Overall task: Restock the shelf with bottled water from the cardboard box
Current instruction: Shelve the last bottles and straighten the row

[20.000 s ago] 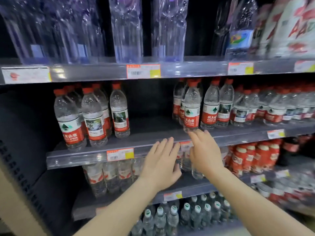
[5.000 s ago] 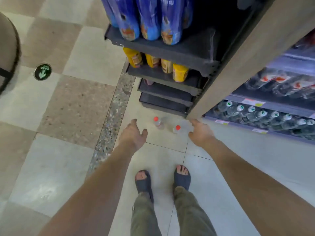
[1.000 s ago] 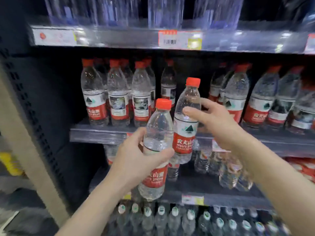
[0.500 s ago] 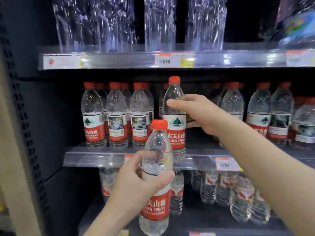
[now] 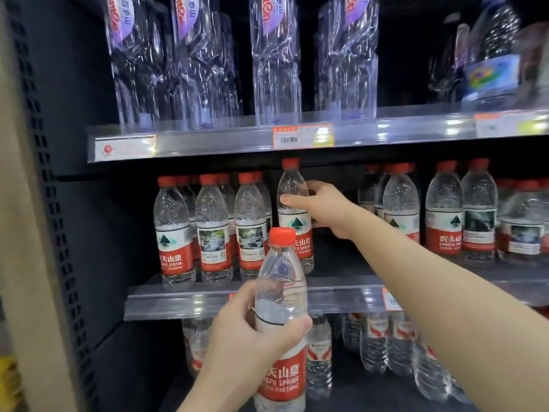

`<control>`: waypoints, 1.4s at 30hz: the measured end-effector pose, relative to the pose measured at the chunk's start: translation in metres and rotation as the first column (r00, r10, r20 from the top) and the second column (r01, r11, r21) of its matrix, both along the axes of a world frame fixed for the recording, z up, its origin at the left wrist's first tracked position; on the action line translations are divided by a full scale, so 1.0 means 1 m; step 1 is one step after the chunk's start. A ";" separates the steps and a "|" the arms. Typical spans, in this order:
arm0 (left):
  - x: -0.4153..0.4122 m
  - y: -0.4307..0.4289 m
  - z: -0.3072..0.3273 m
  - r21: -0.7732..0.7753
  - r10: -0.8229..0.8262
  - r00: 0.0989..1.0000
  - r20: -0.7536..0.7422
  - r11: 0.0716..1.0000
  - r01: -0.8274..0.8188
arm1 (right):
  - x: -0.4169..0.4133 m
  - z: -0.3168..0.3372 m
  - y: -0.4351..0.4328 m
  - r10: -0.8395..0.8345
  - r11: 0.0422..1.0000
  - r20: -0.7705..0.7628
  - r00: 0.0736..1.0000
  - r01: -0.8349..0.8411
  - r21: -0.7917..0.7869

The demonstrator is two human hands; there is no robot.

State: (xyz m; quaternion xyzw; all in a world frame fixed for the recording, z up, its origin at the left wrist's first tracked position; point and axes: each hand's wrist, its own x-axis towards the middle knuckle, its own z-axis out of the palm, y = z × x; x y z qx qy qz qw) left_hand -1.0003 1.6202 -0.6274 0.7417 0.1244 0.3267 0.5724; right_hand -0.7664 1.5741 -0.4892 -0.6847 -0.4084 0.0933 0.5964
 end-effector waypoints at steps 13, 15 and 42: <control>0.003 0.005 0.000 0.049 0.000 1.000 0.017 0.999 -0.001 | 0.037 -0.022 0.030 -0.054 0.998 -0.023 0.998 0.054 -0.015; 0.005 0.006 0.000 0.056 0.007 1.000 0.013 0.998 -0.008 | 0.043 -0.023 0.033 -0.054 0.999 -0.026 0.998 0.053 -0.008; 0.033 -0.001 0.048 0.136 0.061 0.991 0.118 0.988 -0.077 | 0.005 -0.024 -0.028 -0.125 0.988 -0.040 0.991 0.128 0.089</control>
